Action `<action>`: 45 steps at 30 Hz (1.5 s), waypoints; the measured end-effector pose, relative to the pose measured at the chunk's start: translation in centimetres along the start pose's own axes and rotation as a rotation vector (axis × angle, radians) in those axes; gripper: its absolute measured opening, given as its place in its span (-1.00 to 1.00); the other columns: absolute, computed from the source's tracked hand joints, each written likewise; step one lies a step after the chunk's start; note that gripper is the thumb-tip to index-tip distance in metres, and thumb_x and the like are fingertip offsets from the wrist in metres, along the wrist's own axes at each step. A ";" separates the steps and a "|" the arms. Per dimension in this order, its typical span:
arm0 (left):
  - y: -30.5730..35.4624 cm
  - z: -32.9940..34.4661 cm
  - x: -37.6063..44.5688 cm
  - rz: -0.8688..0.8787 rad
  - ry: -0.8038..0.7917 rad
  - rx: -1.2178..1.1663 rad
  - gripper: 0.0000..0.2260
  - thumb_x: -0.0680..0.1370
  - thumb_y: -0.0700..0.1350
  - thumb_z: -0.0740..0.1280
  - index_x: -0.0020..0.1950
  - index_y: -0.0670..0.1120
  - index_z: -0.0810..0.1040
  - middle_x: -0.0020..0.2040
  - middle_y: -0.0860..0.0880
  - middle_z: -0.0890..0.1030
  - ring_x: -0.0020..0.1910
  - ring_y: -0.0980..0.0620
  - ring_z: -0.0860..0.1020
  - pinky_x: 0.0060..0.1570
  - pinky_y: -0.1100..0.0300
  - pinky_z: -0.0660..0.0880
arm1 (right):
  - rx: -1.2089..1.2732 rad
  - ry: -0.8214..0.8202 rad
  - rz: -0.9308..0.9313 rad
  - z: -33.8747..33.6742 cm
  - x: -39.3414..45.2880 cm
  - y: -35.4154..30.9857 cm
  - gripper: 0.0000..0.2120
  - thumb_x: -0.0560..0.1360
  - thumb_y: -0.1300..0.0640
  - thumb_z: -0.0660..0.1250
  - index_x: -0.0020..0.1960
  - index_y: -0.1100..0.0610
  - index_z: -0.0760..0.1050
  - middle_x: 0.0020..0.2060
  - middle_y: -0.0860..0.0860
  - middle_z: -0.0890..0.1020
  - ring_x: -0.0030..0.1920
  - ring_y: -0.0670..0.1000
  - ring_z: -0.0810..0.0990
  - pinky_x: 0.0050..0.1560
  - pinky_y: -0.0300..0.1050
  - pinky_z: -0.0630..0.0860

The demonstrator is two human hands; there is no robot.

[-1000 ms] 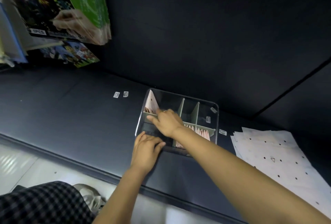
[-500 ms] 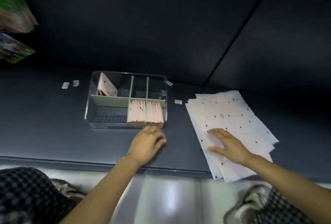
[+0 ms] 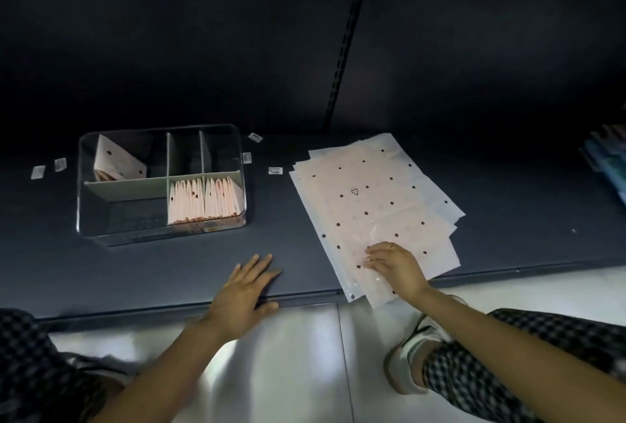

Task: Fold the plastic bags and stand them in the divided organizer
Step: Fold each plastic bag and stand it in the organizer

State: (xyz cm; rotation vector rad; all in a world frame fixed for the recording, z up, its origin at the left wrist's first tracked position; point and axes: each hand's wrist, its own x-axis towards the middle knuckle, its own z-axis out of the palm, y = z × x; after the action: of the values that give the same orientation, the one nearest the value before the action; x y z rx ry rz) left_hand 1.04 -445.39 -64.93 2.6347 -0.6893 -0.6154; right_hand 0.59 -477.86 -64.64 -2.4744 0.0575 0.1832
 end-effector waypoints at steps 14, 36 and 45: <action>4.5 -2.1 1.2 -0.062 0.217 -0.455 -0.69 0.44 -0.03 0.46 -0.36 -0.12 0.41 -0.43 0.00 0.37 -0.44 0.11 0.27 -0.37 0.18 0.21 | 0.277 -0.381 -0.039 2.2 -0.2 -12.4 -0.74 0.49 0.01 0.37 -0.33 0.08 0.53 -0.51 -0.15 0.45 -0.45 -0.21 0.36 -0.34 -0.35 0.28; 1.8 -1.2 -0.3 -0.571 0.804 -0.684 -0.76 0.57 -0.08 0.30 0.17 -0.18 0.45 0.07 -0.07 0.48 0.06 -0.06 0.46 0.08 0.14 0.38 | 0.532 -0.063 0.458 1.5 3.1 -5.7 -0.94 0.50 0.28 0.34 -0.14 0.24 0.56 -0.35 0.09 0.59 -0.36 -0.03 0.55 -0.42 -0.39 0.44; 0.7 2.6 -2.9 0.013 0.137 0.165 -0.36 0.62 0.18 0.03 0.51 -0.03 -0.26 0.51 0.03 -0.28 0.50 0.01 -0.30 0.44 0.11 -0.38 | 0.003 0.107 0.287 2.3 2.4 -6.7 -0.90 0.50 0.11 0.33 -0.06 0.15 0.52 -0.17 -0.01 0.58 -0.17 0.00 0.52 -0.14 -0.15 0.40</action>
State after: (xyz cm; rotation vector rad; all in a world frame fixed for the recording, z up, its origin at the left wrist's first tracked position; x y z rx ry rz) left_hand -2.78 -444.98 -65.96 2.7894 -0.7437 -0.3840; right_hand 3.25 -471.19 -62.71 -2.4620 0.4591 0.1719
